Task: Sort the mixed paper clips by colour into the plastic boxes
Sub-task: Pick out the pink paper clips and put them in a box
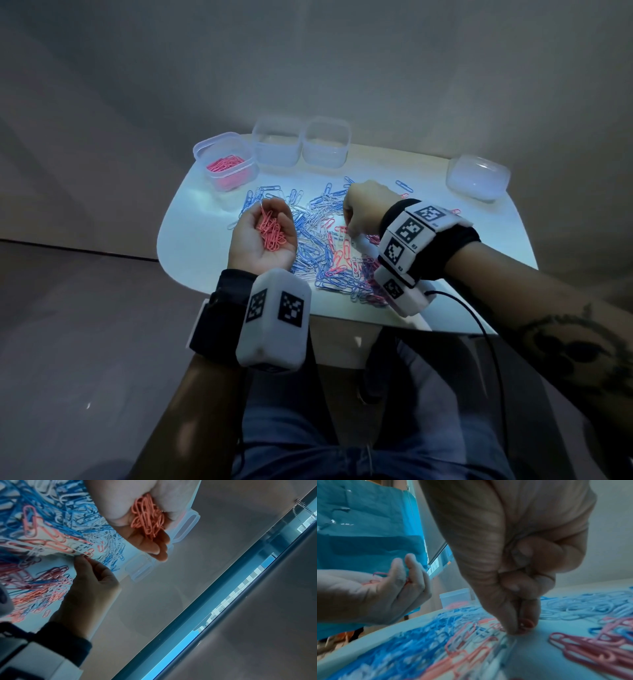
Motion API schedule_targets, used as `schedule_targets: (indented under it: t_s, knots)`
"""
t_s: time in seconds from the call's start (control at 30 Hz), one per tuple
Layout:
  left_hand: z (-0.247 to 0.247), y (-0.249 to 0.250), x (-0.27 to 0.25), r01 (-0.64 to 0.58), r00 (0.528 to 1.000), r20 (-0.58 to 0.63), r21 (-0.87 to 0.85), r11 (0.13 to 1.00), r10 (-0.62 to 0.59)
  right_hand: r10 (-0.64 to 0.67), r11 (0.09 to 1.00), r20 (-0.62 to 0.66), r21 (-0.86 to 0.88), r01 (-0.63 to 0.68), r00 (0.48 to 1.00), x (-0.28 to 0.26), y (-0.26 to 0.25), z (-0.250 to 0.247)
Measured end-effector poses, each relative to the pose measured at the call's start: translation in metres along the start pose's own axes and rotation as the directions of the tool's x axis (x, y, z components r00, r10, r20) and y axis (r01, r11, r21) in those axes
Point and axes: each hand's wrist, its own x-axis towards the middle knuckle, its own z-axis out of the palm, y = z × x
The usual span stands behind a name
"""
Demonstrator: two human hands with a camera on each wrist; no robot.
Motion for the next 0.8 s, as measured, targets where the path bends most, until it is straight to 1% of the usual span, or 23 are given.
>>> schedule_targets:
  t_s: [0.13,0.17,0.27,0.33,0.37,0.43,0.5,0.53,0.57,0.6,0.63,0.67,0.7,0.77,0.8]
  knots:
    - [0.002,-0.007,-0.003,-0.039,0.999,-0.007,0.061,0.997,0.040,-0.013,0.994,-0.001,-0.105,0.013,1.000,-0.004,-0.006,0.001]
    - [0.002,-0.009,-0.003,-0.046,0.999,-0.004,0.071,0.996,0.047,-0.019,0.994,0.010,-0.107,0.020,1.000,-0.004,-0.006,0.001]
    - [0.001,-0.012,-0.004,-0.063,0.998,-0.007,0.075,0.995,0.064,0.020,0.998,0.048,-0.067,-0.017,0.999,-0.005,-0.006,0.000]
    - [-0.002,-0.012,-0.003,-0.071,0.997,-0.009,0.078,0.994,0.072,0.023,0.999,0.059,-0.035,-0.021,0.998,-0.007,-0.004,-0.003]
    - [-0.003,-0.012,-0.002,-0.072,0.997,-0.007,0.085,0.994,0.073,0.005,1.000,0.037,-0.002,-0.005,0.999,-0.006,-0.001,-0.005]
    - [-0.006,-0.013,-0.001,-0.073,0.997,0.003,0.107,0.992,0.073,-0.015,0.995,-0.059,0.094,0.020,0.998,-0.006,0.003,-0.013]
    - [-0.007,-0.016,0.002,-0.060,0.998,0.017,0.135,0.989,0.058,-0.073,0.960,-0.193,0.252,0.121,0.979,-0.010,-0.001,-0.024]
    - [-0.007,-0.019,0.004,-0.051,0.999,0.021,0.155,0.987,0.048,-0.117,0.925,-0.221,0.331,0.187,0.968,-0.013,-0.006,-0.029]
    - [-0.007,-0.022,0.005,-0.043,0.999,0.021,0.179,0.983,0.040,-0.172,0.882,-0.211,0.402,0.246,0.962,-0.018,-0.015,-0.031]
    - [-0.006,-0.025,0.007,-0.038,0.999,0.019,0.200,0.979,0.034,-0.231,0.852,-0.169,0.441,0.284,0.958,-0.024,-0.024,-0.030]
    - [-0.005,-0.028,0.007,-0.035,0.999,0.019,0.208,0.978,0.031,-0.269,0.844,-0.127,0.447,0.297,0.955,-0.028,-0.031,-0.028]
    - [-0.005,-0.030,0.008,-0.032,0.999,0.027,0.200,0.979,0.027,-0.279,0.843,-0.131,0.441,0.308,0.951,-0.027,-0.033,-0.024]
    - [-0.006,-0.030,0.008,-0.027,0.999,0.042,0.183,0.983,0.020,-0.250,0.833,-0.193,0.458,0.312,0.949,-0.025,-0.031,-0.024]
    - [-0.009,-0.025,0.007,-0.009,0.998,0.055,0.147,0.989,0.001,-0.091,0.811,-0.362,0.514,0.280,0.928,-0.016,-0.019,-0.028]
    - [-0.012,-0.022,0.007,-0.002,0.999,0.054,0.127,0.992,-0.005,-0.030,0.833,-0.379,0.502,0.233,0.925,-0.012,-0.010,-0.030]
